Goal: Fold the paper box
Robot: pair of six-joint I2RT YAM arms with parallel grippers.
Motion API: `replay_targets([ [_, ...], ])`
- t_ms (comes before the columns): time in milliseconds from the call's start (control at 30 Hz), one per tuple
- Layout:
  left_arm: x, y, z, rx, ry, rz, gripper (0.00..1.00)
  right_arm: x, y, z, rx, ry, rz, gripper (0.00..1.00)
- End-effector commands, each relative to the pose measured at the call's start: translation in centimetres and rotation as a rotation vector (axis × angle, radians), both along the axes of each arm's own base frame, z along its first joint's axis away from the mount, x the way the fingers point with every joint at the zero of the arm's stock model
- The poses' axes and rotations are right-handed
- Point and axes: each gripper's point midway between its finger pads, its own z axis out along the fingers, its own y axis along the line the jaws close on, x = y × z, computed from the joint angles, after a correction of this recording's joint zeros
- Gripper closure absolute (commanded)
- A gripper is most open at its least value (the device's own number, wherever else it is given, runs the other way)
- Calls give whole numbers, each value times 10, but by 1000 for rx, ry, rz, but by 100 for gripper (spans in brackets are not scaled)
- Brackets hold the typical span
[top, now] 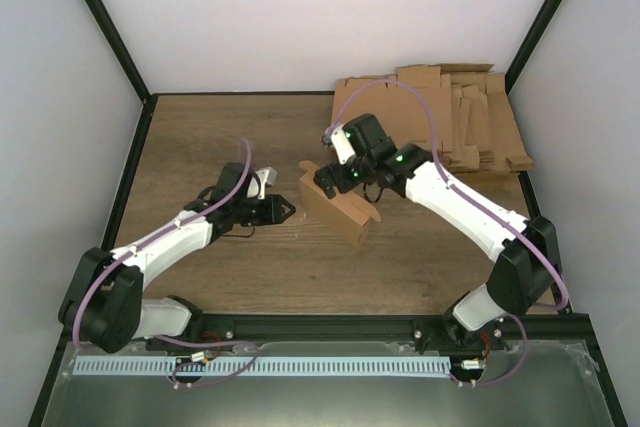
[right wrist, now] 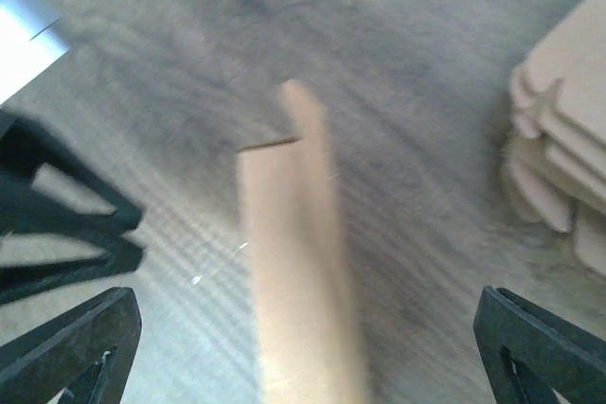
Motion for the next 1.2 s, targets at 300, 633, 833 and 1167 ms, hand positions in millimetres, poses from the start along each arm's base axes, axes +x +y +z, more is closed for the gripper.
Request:
replay_targets([
  [300, -3, -6, 2, -27, -29, -50, 61, -25, 8, -35, -153, 93, 82, 0],
  [633, -3, -5, 6, -24, -38, -49, 61, -29, 1, -66, -226, 176, 62, 8],
  [833, 0, -3, 13, -6, -55, -38, 61, -31, -9, -74, -271, 164, 50, 29],
  [1167, 8, 12, 60, 50, -155, 16, 60, -40, -2, -63, -229, 150, 122, 54],
])
